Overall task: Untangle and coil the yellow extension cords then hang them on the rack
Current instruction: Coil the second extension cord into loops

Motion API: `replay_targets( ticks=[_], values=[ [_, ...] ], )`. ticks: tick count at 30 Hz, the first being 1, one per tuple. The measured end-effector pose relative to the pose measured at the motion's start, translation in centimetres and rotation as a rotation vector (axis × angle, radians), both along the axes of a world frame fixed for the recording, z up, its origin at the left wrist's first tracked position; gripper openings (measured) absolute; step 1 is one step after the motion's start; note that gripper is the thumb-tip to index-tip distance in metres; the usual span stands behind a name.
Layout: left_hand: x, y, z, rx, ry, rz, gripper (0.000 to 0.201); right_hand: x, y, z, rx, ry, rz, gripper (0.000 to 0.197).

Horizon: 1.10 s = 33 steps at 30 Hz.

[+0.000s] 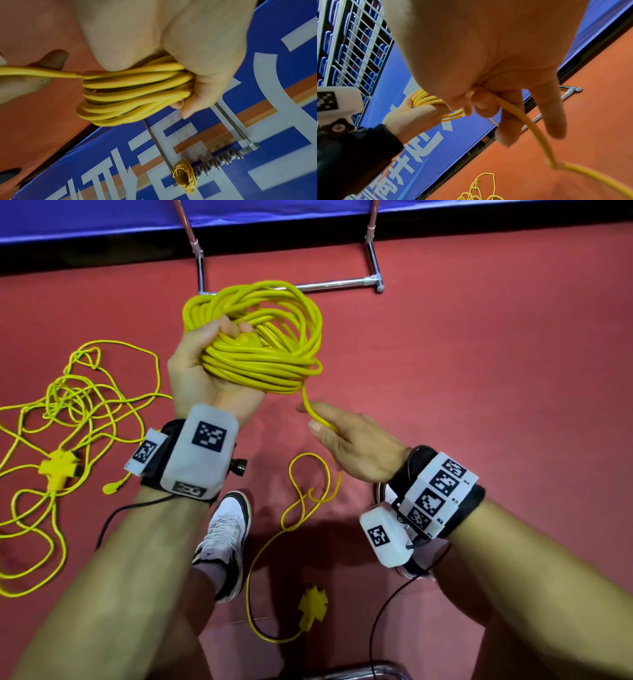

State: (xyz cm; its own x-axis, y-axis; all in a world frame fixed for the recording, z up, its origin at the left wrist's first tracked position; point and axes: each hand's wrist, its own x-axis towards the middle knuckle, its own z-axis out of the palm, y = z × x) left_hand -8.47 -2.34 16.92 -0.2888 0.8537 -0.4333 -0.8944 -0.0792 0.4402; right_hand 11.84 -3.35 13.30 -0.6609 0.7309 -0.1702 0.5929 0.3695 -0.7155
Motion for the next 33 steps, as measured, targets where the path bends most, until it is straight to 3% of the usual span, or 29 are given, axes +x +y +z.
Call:
replay_targets(
  ticks=[2,7,10,12,16,17,19,20,21,23,25,29,33],
  values=[
    [0.2,0.1,0.2,0.047,0.011,-0.015,0.014,-0.1,-0.1,0.1,-0.030,-0.087,0.026,0.037],
    [1.3,0.3,-0.2,-0.028,0.270,0.031,0.032,-0.9,-0.7,0.8,-0.072,-0.065,0.032,0.031],
    [2.1,0.3,-0.4,-0.070,0.428,0.112,0.015,-0.9,-0.7,1.1,-0.014,-0.069,0.013,0.018],
    [2.5,0.0,-0.7,-0.081,0.546,0.157,0.027,-0.6,-0.4,1.2,-0.054,-0.043,-0.030,0.014],
    [2.4,0.0,-1.3,-0.080,0.811,0.190,0.036,-0.1,-0.2,0.9,-0.193,-0.070,0.035,0.055],
    [2.0,0.0,-1.7,-0.098,0.890,0.202,0.041,0.0,-0.3,0.7,-0.160,-0.129,0.063,0.052],
    [1.7,0.0,-2.4,-0.155,1.046,0.188,0.055,0.1,-0.1,0.2,-0.045,-0.182,0.055,0.025],
    [1.7,0.0,-2.8,-0.178,1.145,0.177,0.061,0.2,0.0,0.0,-0.049,-0.145,0.026,0.009],
    [1.6,0.0,-3.2,-0.181,1.241,0.154,0.064,0.1,0.0,0.2,-0.088,-0.065,0.007,0.007],
    [1.5,-0.2,-4.2,-0.159,1.372,0.078,0.062,-0.2,0.0,0.4,-0.210,0.119,-0.002,0.024],
    [1.5,-0.4,-4.7,-0.165,1.433,-0.049,0.054,-0.4,-0.3,1.0,-0.341,0.279,0.012,0.029],
    [1.3,-0.6,-4.6,-0.130,1.499,-0.371,0.036,0.2,-0.1,2.7,-0.518,0.441,0.004,0.011],
    [2.4,-1.0,-3.9,-0.008,1.175,-0.604,0.025,1.3,1.4,3.8,-0.269,0.566,-0.141,0.009]
  ],
)
